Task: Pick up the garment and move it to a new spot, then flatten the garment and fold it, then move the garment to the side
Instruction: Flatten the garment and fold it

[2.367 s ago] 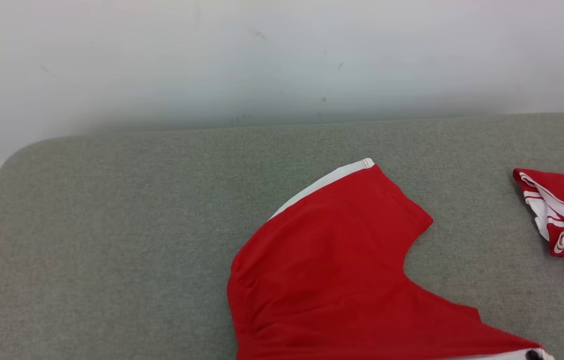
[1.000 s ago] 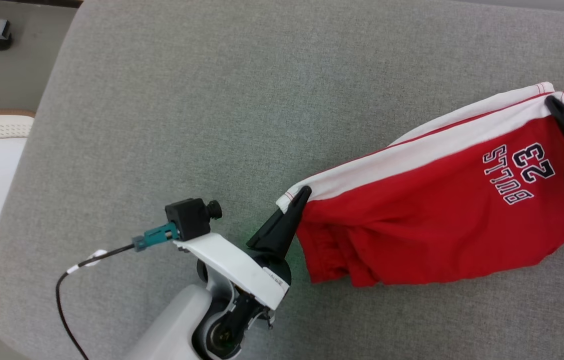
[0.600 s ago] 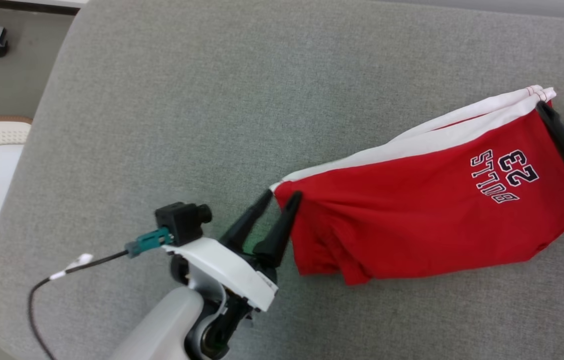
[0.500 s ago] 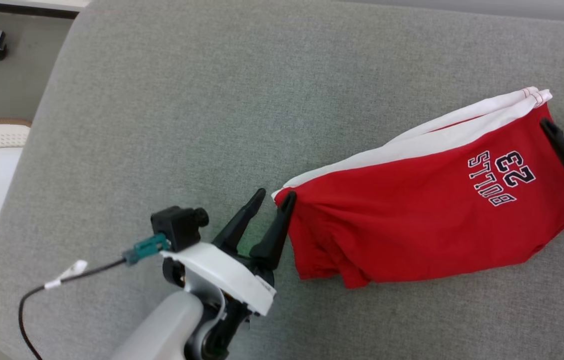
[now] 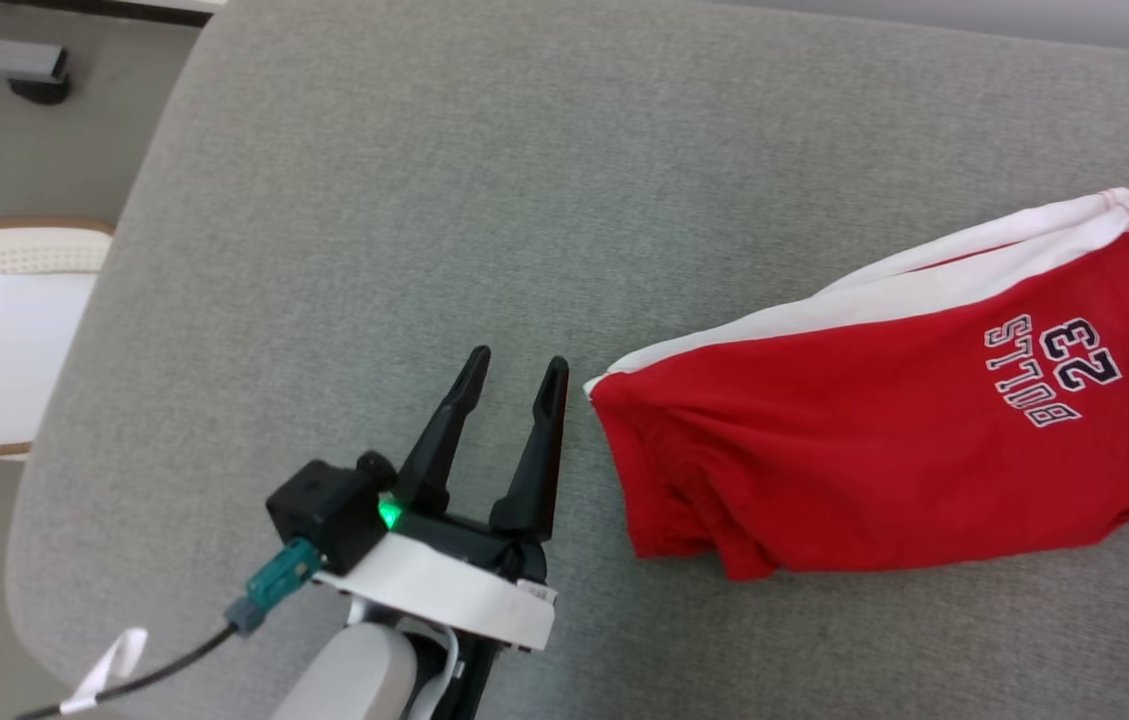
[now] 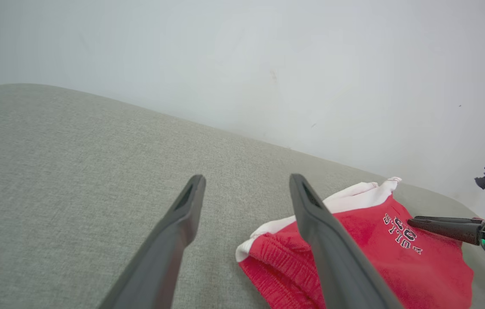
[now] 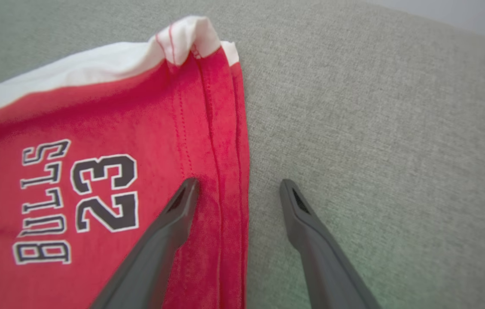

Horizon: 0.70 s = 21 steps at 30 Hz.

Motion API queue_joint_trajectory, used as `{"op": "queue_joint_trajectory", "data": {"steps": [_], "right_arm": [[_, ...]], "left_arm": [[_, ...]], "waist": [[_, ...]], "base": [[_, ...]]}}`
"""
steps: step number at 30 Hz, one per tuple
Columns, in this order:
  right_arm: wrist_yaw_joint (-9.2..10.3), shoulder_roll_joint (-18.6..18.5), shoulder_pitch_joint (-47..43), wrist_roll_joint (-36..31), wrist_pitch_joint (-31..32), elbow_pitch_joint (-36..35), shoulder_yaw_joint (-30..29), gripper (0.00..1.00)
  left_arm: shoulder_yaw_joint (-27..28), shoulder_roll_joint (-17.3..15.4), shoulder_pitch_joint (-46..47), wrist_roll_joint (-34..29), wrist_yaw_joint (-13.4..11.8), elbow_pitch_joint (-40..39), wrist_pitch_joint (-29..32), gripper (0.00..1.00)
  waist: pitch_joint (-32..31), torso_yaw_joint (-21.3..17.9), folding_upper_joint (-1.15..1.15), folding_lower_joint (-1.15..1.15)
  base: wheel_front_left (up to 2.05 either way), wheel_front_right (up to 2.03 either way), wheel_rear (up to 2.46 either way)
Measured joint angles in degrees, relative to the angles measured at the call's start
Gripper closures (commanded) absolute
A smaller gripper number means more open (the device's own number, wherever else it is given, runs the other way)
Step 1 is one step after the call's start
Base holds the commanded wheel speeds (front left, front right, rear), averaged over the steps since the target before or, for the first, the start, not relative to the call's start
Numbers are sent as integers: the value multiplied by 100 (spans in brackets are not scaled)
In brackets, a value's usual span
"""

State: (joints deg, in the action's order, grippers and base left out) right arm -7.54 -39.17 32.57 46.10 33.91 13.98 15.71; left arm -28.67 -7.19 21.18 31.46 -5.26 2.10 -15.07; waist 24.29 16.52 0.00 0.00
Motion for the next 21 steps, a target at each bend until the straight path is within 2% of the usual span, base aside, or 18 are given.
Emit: {"op": "queue_joint_trajectory", "data": {"steps": [5,11,18,19,20,21], "right_arm": [[0,1,8,27,303,100,-235,0],[34,141,58,89,684,167,-368,0],[49,312,71,232,1071,-53,-245,0],[49,319,69,232,1099,-73,-232,45],[48,319,66,232,1112,-88,-223,100],[43,325,53,232,1113,-88,-224,100]], "left_arm": [[387,243,-312,-475,263,-54,-1,0],[602,405,-540,-691,556,-11,-4,0],[635,432,-651,-655,588,-51,-4,0],[628,432,-656,-637,575,-52,-4,0],[626,432,-660,-621,572,-52,-4,0],[622,432,-660,-614,565,-52,-4,0]], "waist": [[68,211,0,0],[91,467,0,0],[37,558,0,0],[29,554,0,0],[21,546,0,0],[12,536,0,0]], "base": [[0,0,0],[0,0,0],[0,0,0],[0,0,0],[0,0,0],[0,0,0]]}}
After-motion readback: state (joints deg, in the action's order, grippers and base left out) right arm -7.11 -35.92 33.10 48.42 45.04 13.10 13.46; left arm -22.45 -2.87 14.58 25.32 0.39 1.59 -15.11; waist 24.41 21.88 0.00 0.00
